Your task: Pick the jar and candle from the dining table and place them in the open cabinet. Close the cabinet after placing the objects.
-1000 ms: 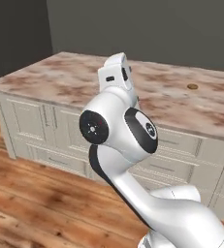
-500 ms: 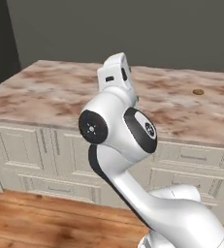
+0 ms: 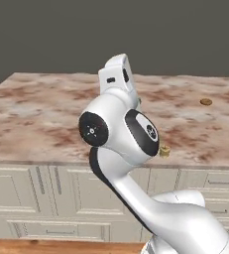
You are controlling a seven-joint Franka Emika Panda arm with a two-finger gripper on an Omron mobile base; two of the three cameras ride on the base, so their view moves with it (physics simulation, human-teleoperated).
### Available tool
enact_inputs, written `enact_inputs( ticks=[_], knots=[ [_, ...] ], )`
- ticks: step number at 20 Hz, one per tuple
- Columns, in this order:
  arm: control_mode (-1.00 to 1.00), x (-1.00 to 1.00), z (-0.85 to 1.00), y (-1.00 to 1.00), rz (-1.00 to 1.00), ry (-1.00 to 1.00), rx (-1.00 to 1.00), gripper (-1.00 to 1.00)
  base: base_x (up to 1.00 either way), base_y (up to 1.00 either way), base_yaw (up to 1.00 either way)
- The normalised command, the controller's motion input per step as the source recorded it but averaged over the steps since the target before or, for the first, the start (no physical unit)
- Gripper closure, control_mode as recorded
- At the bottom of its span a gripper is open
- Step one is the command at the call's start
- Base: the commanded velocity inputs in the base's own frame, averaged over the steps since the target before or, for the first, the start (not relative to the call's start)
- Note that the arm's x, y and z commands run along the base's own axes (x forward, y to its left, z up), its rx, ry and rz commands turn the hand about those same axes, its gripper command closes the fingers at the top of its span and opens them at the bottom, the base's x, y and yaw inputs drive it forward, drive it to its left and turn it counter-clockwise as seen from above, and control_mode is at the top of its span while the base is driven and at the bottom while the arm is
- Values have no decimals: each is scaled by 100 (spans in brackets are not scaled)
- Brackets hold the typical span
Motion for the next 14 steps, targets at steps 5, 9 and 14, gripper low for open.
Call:
enact_inputs(
  ticks=[5, 9, 14],
  knots=[
    [100, 0, 0, 0, 0, 0, 0, -100, 74, 27, -28],
    [100, 0, 0, 0, 0, 0, 0, -100, 20, 8, -8],
    [100, 0, 0, 0, 0, 0, 0, -100, 0, 0, 0]
  ],
)
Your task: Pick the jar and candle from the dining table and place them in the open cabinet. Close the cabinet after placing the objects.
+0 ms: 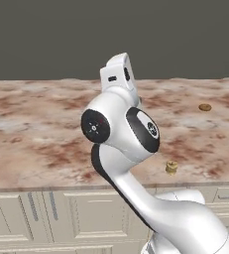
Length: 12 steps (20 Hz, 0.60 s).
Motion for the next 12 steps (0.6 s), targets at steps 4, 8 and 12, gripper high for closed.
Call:
enact_inputs(
  ticks=[4, 8, 12],
  knots=[
    [-100, 0, -1, -3, -2, 0, 3, -100, 0, 0, 0],
    [-100, 10, -11, -31, -21, 0, 16, -100, 0, 0, 0],
    [-100, 17, -33, -23, -36, 0, 17, -100, 0, 0, 0]
  ],
)
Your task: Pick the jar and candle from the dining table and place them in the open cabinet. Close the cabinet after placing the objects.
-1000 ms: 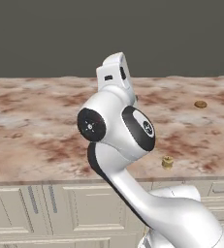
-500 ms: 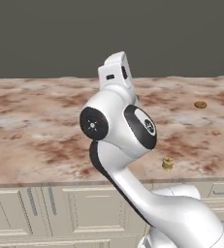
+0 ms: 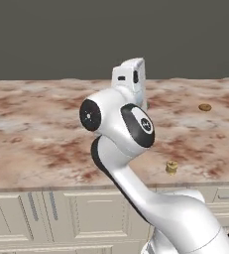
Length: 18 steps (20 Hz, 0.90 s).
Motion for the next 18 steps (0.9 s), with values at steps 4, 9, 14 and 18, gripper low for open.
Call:
enact_inputs(
  ticks=[4, 9, 14, 18],
  knots=[
    [-100, 1, -48, -45, -43, 1, 35, -100, 0, 0, 0],
    [-100, -19, -47, -43, -40, -6, 41, -100, 0, 0, 0],
    [-100, -58, -29, -46, -26, -16, 31, -100, 0, 0, 0],
    [-100, -91, -34, -62, -14, -25, 30, -100, 0, 0, 0]
  ],
)
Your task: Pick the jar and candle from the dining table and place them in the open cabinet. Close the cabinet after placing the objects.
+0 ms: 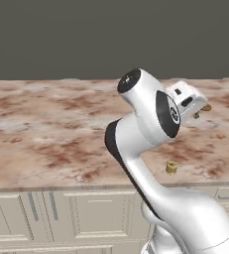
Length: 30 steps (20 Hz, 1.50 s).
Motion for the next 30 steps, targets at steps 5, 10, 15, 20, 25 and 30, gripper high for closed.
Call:
enact_inputs(
  ticks=[5, 10, 15, 20, 25, 30],
  knots=[
    [-100, -64, -40, -71, -16, -22, 31, -100, 0, 0, 0],
    [-100, -8, -33, -64, -17, -6, 31, -100, 0, 0, 0],
    [-100, 33, -38, -34, -12, 0, 28, -100, 0, 0, 0],
    [-100, 69, -46, -1, -6, 1, 25, -100, 0, 0, 0],
    [-100, 62, -55, 0, -3, 1, 19, -100, 0, 0, 0],
    [-100, 30, -35, -8, 1, 8, 4, -100, 0, 0, 0]
  ],
)
